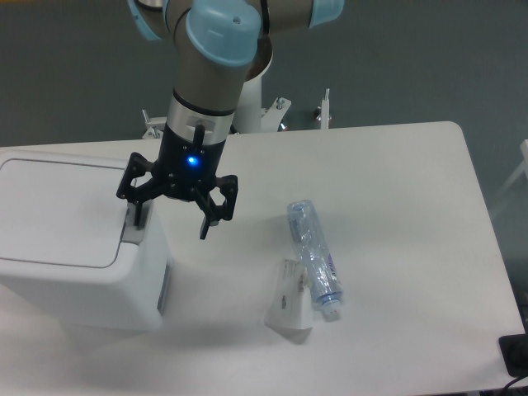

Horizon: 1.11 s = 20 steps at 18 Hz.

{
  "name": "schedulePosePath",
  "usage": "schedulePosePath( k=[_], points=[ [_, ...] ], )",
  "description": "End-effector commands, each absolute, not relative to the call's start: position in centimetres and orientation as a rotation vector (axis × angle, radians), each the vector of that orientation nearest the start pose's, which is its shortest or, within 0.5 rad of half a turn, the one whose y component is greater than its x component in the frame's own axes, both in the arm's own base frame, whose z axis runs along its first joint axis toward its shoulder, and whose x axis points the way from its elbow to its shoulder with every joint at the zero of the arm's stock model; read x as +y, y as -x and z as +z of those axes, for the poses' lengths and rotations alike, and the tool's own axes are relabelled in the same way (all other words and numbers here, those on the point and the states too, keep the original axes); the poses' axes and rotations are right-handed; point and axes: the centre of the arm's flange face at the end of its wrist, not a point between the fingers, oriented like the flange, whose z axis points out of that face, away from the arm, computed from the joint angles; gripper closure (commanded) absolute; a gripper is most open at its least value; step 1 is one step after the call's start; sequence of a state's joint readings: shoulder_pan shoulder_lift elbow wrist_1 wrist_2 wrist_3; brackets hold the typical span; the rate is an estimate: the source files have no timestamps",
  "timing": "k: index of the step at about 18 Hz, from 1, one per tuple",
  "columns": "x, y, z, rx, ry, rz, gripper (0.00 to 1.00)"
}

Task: Open the trash can

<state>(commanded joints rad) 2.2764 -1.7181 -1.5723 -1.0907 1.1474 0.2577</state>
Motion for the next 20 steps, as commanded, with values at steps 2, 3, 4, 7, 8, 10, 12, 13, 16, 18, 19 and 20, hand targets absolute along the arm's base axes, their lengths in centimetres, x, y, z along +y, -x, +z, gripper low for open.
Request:
schedulePosePath(
  k=[2, 3, 4, 7, 8, 10, 12, 13, 16, 18, 19, 20],
  points=[
    [55.1, 24.0, 47.2, -0.493, 2.594, -0.296, 0.0],
    [55.1, 24.0, 47.4, -0.491, 2.591, -0.294, 0.0],
    [55.1, 24.0, 47.6, -0.489, 2.588, -0.291, 0.0],
    [55.2, 24.5, 49.3, -0.479, 2.559, -0.265, 0.0],
    [55.1, 25.3, 50.0, -0.487, 2.544, -0.247, 0.0],
    [53.5, 29.1, 51.3, -0.546, 2.493, -0.192, 0.0],
    [52.0, 31.9, 51.7, -0.585, 2.461, -0.15, 0.0],
    [51.2, 33.8, 51.0, -0.603, 2.463, -0.137, 0.0],
    [49.2, 38.6, 48.3, -0.61, 2.491, -0.109, 0.0],
    [47.9, 41.4, 46.8, -0.602, 2.508, -0.093, 0.0],
    [47.3, 42.8, 45.8, -0.593, 2.519, -0.088, 0.0],
    [46.8, 44.3, 44.7, -0.565, 2.538, -0.079, 0.0]
  ],
)
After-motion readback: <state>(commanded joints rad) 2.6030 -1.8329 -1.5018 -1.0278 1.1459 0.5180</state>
